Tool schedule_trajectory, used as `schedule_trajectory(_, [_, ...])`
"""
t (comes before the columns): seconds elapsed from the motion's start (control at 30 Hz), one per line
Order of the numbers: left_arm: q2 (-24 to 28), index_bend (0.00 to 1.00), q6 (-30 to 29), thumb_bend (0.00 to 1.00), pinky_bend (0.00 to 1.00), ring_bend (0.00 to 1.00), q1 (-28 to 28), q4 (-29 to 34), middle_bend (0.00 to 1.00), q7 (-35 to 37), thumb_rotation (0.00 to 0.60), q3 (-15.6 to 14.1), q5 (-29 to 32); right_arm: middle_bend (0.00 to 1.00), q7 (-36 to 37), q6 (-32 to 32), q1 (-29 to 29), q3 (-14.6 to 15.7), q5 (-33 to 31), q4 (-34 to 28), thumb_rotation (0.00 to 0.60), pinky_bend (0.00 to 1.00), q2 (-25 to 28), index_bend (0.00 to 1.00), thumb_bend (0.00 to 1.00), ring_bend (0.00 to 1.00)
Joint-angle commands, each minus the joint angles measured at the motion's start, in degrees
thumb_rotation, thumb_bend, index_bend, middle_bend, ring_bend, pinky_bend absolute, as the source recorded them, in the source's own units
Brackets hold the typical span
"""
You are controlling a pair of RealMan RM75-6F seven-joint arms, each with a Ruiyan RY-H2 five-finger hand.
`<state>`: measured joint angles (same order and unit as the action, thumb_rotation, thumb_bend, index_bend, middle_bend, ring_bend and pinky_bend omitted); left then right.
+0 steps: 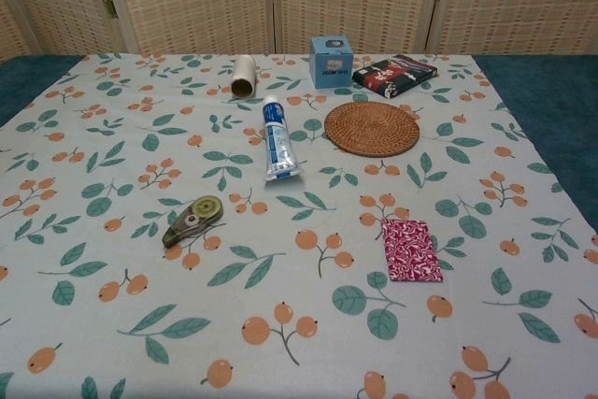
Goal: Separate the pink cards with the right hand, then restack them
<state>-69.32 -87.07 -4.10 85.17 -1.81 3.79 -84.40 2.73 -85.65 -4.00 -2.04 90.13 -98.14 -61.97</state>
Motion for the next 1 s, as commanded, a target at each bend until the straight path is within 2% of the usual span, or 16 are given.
schedule_trajectory(0.03, [-0.02, 0.16, 0.13, 0.26, 0.00, 0.11, -0.16, -0.04, 0.06, -0.11, 0.600, 0.00, -0.15, 0.21, -0.15, -0.04, 0.06, 0.07, -0.02, 0.01, 0.600, 0.00, -0.07, 0.19, 0.18, 0.14])
schedule_trajectory(0.6, [0.12, 0.16, -0.20, 0.26, 0.00, 0.11, 0.19, 0.08, 0.06, 0.23, 0.600, -0.43, -0.45, 0.21, -1.22, 1.36, -0.45, 1.04, 1.19, -0.57, 0.600, 0.00, 0.59, 0.19, 0.18, 0.14])
schedule_trajectory(0.9, [0.06, 0.16, -0.98, 0.26, 0.00, 0.11, 0.52, -0.01, 0.06, 0.90, 0.600, -0.57, -0.96, 0.21, -4.56, 8.88, -5.10, 1.22, 1.94, -3.54, 0.599, 0.00, -0.36, 0.20, 0.18, 0.11])
schedule_trajectory(0.97, [0.05, 0.16, -1.07, 0.26, 0.00, 0.11, 0.65, -0.13, 0.06, 1.14, 0.600, -0.66, -0.97, 0.20, -6.07, 11.63, -6.50, 1.02, 0.74, -4.93, 0.523, 0.00, -1.13, 0.20, 0.18, 0.09])
schedule_trajectory(1.0, [0.05, 0.16, -1.16, 0.26, 0.00, 0.11, 0.72, -0.18, 0.06, 1.28, 0.600, -0.69, -1.01, 0.19, -6.56, 12.96, -7.14, 0.97, 0.10, -5.74, 0.465, 0.00, -1.45, 0.21, 0.18, 0.08])
